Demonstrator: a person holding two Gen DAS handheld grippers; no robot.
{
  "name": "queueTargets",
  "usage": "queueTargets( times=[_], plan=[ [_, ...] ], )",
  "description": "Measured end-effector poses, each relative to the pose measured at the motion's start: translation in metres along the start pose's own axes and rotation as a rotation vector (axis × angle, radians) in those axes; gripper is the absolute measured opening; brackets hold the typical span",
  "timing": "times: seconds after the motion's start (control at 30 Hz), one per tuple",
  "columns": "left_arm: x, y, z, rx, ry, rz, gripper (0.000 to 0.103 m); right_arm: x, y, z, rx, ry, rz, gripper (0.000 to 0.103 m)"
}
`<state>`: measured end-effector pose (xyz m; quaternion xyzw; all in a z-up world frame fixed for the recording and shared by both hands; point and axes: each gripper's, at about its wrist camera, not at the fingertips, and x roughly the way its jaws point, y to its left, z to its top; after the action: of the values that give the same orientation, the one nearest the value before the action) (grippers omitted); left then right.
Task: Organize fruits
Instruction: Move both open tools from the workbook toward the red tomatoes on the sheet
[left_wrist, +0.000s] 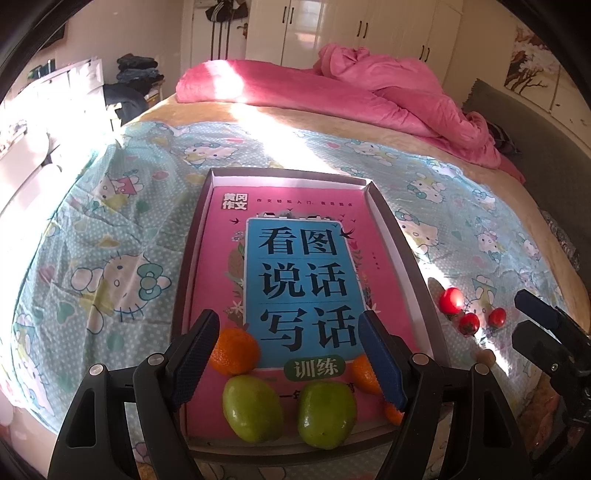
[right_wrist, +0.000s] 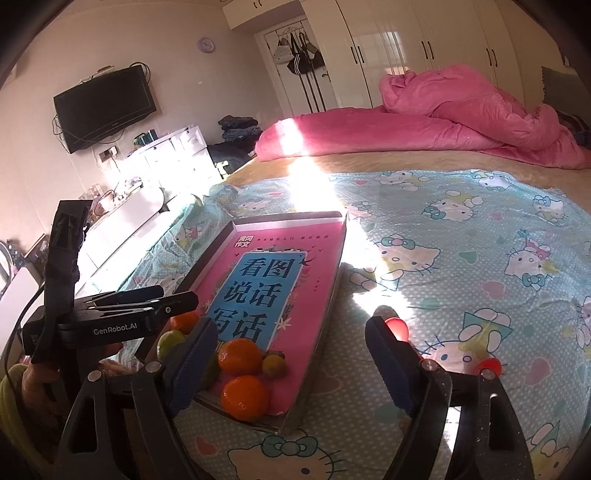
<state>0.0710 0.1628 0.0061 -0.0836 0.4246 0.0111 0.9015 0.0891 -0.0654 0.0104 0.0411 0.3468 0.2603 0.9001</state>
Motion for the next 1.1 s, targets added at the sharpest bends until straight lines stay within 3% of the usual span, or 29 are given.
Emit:
queueTargets(
  times=[0.6, 1.1],
  plan=[
    [-0.012, -0.043, -0.01, 0.111, -0.034, 0.009, 0.079, -0.033, -0.03, -0.006, 0.066, -0.024, -0.044, 0.085],
    [-0.021, -0.061, -0.013, 0.135, -0.042, -0.019, 0.079, -0.056, -0.058, -0.012, 0.131, -0.026, -0.108, 0.086]
  ],
)
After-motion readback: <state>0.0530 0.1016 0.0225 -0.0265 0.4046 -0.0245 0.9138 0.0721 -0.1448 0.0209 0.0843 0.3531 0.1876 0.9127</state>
